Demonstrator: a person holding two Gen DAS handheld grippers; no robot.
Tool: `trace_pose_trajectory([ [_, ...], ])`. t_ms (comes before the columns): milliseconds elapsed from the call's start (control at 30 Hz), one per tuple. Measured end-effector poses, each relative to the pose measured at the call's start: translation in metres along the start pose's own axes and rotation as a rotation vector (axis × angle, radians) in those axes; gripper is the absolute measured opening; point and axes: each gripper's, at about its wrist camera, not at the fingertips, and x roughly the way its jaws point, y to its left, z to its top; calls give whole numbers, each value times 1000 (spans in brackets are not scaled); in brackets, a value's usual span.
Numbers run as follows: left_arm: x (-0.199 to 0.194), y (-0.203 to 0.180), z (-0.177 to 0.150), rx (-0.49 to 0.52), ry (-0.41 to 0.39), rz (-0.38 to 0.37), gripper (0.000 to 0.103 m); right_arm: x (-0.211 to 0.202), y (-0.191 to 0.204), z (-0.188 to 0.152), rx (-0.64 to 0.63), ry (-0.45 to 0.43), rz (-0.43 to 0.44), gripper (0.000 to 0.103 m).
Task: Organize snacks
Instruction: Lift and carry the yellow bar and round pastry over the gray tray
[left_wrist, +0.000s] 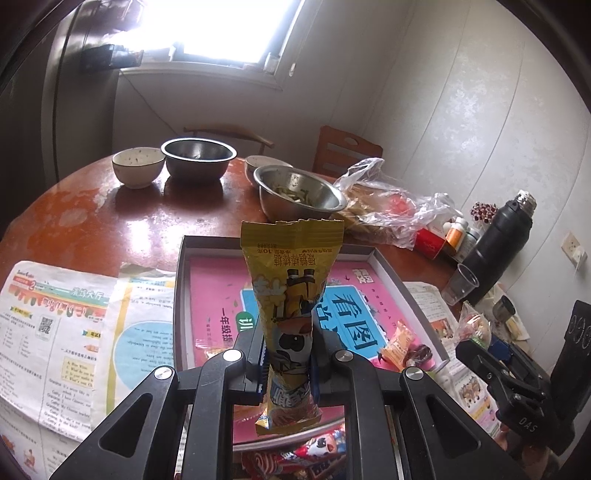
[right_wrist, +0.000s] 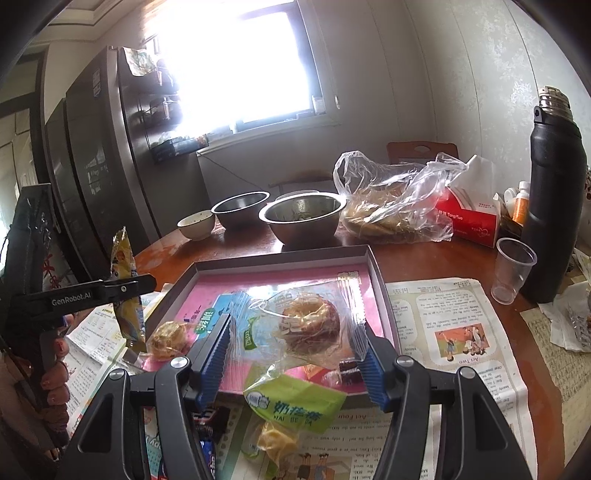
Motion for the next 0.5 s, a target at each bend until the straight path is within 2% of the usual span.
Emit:
trace_pose_trajectory([
  [500,17,7,-5,-17,12,-15,17,26,17,14,-7,9,30,63],
])
